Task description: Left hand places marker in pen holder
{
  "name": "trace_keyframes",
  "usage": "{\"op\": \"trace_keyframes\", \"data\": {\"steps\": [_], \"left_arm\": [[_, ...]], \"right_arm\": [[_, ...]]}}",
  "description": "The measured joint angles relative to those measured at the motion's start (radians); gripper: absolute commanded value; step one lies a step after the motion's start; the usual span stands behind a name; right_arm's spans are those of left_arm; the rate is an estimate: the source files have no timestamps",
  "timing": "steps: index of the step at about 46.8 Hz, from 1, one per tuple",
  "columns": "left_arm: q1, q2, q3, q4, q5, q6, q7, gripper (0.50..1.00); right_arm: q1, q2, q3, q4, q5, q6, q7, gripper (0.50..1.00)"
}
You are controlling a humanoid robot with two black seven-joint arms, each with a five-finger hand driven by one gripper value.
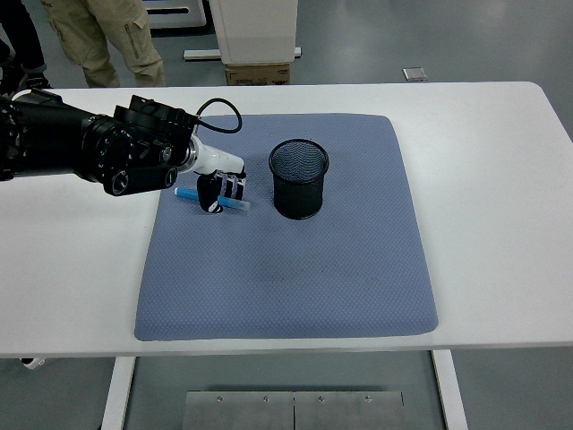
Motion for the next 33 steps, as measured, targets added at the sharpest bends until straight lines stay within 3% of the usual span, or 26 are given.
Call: {"op": "trace_keyframes", "data": {"steps": [10,33], "left_arm": [[0.009,0.001,0.001,0.002,0.001,-0.001,0.0,0.534],[0.009,0.007,0.001,0.005,0.001,-0.002,-0.001,0.505]], "right_arm": [[0.0,0.0,0.0,0.0,0.0,0.0,0.0,1.0],[0.0,0.0,0.0,0.0,0.0,0.0,0.0,1.0]]}}
